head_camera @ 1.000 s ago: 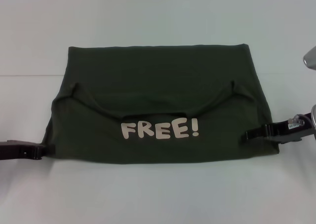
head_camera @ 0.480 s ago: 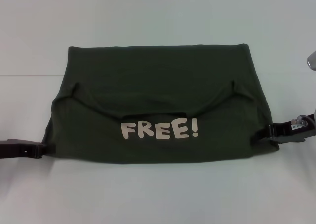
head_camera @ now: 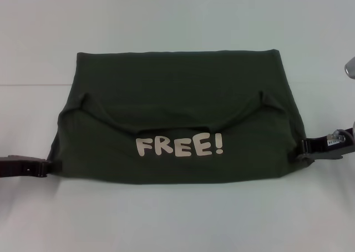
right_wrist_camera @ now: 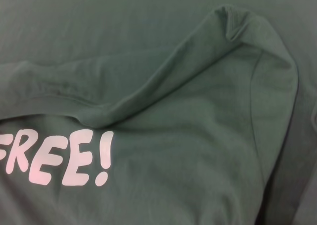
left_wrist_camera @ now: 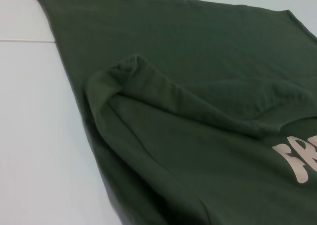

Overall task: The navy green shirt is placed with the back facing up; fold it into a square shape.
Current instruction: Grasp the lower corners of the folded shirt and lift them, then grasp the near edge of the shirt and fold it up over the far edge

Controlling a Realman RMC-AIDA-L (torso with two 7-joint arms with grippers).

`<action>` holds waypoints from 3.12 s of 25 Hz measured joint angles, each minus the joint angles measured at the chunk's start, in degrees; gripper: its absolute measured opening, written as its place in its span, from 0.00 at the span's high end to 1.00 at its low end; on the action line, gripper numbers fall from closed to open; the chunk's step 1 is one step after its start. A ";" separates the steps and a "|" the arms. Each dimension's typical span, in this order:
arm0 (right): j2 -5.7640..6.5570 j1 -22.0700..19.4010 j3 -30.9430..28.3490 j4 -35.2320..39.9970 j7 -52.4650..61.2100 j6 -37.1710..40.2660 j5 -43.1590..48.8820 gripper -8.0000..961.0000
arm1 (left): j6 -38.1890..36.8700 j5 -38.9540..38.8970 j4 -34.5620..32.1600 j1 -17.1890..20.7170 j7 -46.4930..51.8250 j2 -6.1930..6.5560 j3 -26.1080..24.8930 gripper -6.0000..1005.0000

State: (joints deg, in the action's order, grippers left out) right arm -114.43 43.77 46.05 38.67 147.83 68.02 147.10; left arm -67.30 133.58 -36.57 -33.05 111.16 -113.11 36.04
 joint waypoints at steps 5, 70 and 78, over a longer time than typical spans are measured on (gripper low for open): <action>0.37 0.00 -0.06 0.00 -0.63 0.87 -0.04 0.95 | -0.74 -0.49 0.00 -0.03 0.10 0.27 0.00 0.96; 0.16 -7.92 6.40 0.82 -26.97 39.91 7.30 0.96 | -51.20 22.44 0.14 -1.13 13.38 5.06 1.45 0.95; 0.01 -8.07 4.46 0.79 -28.31 40.25 6.62 0.96 | -51.11 21.60 0.39 -1.39 12.35 5.30 -1.61 0.94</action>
State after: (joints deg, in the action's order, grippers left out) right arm -114.42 35.70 50.51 39.46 119.52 108.27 153.72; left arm -118.41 155.18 -36.18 -34.44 123.51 -107.81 34.42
